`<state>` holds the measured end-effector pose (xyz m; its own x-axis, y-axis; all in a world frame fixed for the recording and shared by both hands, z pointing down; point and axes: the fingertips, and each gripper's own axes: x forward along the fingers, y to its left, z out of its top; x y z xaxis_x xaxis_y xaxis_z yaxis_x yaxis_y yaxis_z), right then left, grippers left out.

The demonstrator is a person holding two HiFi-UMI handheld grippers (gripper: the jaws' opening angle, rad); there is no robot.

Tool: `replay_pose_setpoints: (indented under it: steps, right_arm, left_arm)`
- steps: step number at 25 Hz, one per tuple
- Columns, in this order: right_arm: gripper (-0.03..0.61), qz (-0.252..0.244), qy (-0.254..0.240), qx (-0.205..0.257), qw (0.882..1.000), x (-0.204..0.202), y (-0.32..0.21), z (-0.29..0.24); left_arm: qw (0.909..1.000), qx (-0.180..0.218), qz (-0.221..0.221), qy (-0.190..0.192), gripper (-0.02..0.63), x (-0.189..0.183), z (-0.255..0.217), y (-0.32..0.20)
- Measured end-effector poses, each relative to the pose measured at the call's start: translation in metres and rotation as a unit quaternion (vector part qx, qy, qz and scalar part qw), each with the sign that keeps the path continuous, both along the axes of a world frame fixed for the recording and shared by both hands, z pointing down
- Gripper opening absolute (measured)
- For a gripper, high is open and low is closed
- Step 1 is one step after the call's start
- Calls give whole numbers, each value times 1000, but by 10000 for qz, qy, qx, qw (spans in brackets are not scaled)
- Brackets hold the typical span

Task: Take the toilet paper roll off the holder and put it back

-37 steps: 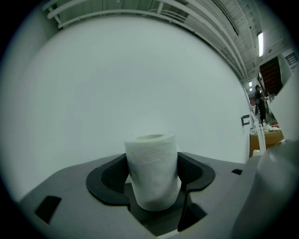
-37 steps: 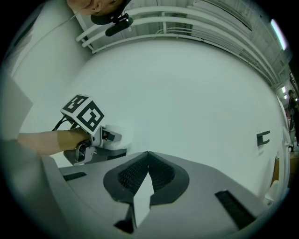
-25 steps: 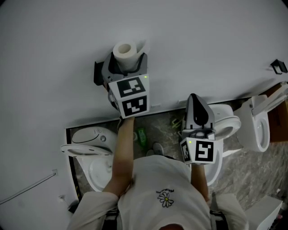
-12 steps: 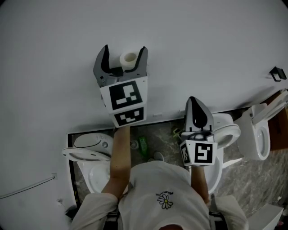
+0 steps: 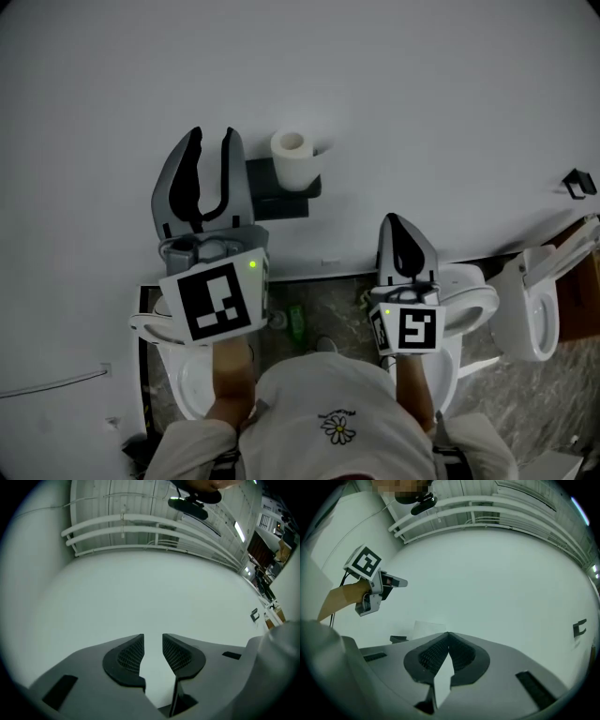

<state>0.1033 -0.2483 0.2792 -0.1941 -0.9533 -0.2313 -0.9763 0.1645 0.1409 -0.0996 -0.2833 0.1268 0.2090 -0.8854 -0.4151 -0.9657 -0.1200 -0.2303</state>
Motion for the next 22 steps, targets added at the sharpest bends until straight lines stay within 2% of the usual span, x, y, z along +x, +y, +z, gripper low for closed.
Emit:
replay_pose_setpoints:
  steps: [2,4,8,14,18,22]
  right_arm:
    - [11,-64,41,18,10000,-5,-2,0]
    - [11,-107,140,87,9998,-12,-2,-1]
    - [11,-133,193,166,9996,-23,-4,0]
    - [9,-135,107,15,9998,-32,-10,16]
    - [11,-204,278,-454,9984,-43,-9,38]
    - [11,-276,337,-454,9980,-49,-8,40]
  left_arm:
    - [9998,181,-35,-105,97,-13,7,10]
    - [9999,121,-113,13,52,-29,20,16]
    - [9988,-5,-483,105,20,-58,49,26]
    - [9972,-221,-471,535,17,-77,100,37]
    - [9958,-625,-483,470,17,-79,143,35]
    - [9936,-884,-538,448,17,-84,164,31]
